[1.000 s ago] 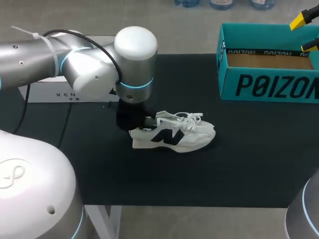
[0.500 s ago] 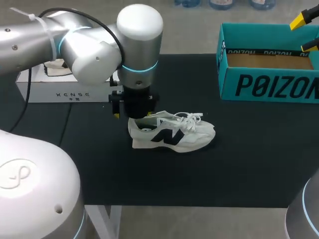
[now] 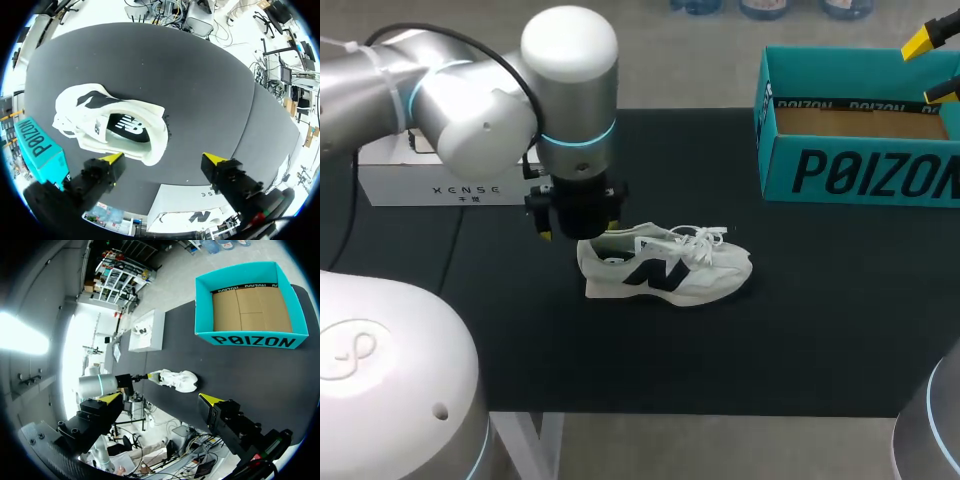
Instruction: Take the shoe out of the shoebox, open the shoe tongue, remove and reinsert the insole, then place the shoe into the shoebox
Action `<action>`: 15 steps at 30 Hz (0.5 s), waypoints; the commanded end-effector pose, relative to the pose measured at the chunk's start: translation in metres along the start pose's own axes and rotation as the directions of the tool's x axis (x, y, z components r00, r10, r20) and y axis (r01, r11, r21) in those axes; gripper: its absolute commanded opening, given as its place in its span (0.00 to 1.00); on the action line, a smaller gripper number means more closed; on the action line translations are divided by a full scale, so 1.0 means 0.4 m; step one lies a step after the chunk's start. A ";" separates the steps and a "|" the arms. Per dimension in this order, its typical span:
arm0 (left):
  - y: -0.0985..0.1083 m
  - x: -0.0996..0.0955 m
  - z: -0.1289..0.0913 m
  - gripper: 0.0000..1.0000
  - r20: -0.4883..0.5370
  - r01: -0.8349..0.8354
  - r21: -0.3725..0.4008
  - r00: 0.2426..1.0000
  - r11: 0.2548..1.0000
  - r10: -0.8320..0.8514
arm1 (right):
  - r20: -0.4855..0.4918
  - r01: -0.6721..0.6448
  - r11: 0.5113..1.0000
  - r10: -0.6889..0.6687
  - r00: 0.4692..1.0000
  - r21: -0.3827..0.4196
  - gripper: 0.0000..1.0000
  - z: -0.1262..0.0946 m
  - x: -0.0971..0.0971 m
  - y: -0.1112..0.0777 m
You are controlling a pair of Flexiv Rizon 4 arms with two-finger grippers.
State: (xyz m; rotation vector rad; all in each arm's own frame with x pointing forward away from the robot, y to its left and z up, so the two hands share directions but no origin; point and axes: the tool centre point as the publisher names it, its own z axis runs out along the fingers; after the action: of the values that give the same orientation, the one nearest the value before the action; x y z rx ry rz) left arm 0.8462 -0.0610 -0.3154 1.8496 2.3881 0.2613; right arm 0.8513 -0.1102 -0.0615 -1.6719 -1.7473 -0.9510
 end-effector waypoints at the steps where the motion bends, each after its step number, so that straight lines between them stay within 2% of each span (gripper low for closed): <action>1: 0.000 0.001 0.001 1.00 0.001 -0.001 -0.001 1.000 1.000 0.001 | 0.003 -0.001 1.000 0.001 1.000 0.003 1.00 0.001 0.000 0.004; 4: 0.000 0.001 0.001 1.00 0.001 -0.001 -0.001 1.000 1.000 0.001 | 0.003 -0.001 1.000 0.001 1.000 0.003 1.00 0.001 0.000 0.004; 6: 0.019 -0.008 -0.021 1.00 0.065 0.026 0.008 0.998 1.000 -0.026 | 0.003 -0.001 1.000 0.001 1.000 0.003 1.00 0.001 0.000 0.004; 10: 0.051 -0.004 -0.080 1.00 0.186 0.203 0.106 0.958 0.973 -0.220 | 0.003 -0.001 1.000 0.001 1.000 0.003 1.00 0.001 0.000 0.004; 15: 0.066 0.018 -0.126 1.00 0.223 0.319 0.150 0.911 0.936 -0.346 | 0.003 -0.001 1.000 0.001 1.000 0.003 1.00 0.001 0.000 0.004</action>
State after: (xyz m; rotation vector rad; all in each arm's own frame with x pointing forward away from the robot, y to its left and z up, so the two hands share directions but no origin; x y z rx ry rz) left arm 0.8652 -0.0681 -0.2712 1.5290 2.5161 -0.0051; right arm 0.8513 -0.1102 -0.0615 -1.6719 -1.7473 -0.9510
